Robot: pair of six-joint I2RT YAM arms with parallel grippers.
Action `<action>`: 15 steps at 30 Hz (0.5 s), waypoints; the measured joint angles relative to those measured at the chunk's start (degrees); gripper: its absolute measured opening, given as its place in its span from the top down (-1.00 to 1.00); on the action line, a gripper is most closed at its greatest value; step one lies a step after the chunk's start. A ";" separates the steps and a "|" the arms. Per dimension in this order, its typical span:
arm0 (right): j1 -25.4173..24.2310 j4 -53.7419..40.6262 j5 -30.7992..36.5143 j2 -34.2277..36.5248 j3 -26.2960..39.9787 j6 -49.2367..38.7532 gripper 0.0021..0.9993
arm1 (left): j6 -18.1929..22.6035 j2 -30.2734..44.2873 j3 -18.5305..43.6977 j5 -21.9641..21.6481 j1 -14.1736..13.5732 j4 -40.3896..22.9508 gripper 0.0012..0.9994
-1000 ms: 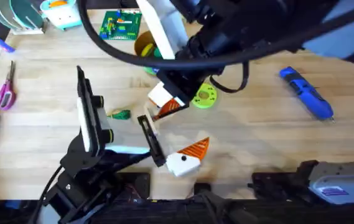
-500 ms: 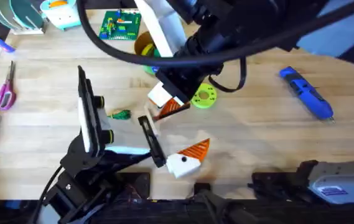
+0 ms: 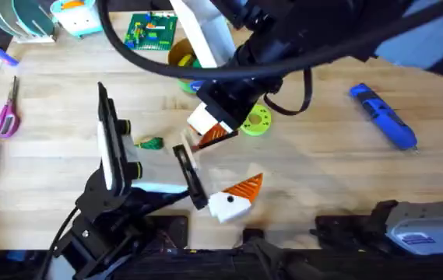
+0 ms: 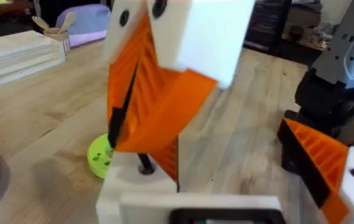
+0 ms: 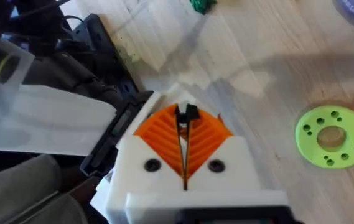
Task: Pick up the gripper from the table and insert it into the empty holder that is missing its gripper. Then pick up a screw, insert it into the mounting hole, and use the screwdriver to tighten it. Finally, clean up the table by picking up the vegetable and placing it into the bucket.
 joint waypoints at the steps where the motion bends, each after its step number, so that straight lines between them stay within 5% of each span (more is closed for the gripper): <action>1: 0.00 0.00 0.00 0.02 0.00 0.00 0.99 | 0.01 0.00 0.00 -0.02 0.00 0.01 -0.99; 15: 0.69 -1.38 1.36 0.02 -0.09 0.17 0.99 | 0.47 -0.07 0.00 -0.33 0.02 0.05 -0.99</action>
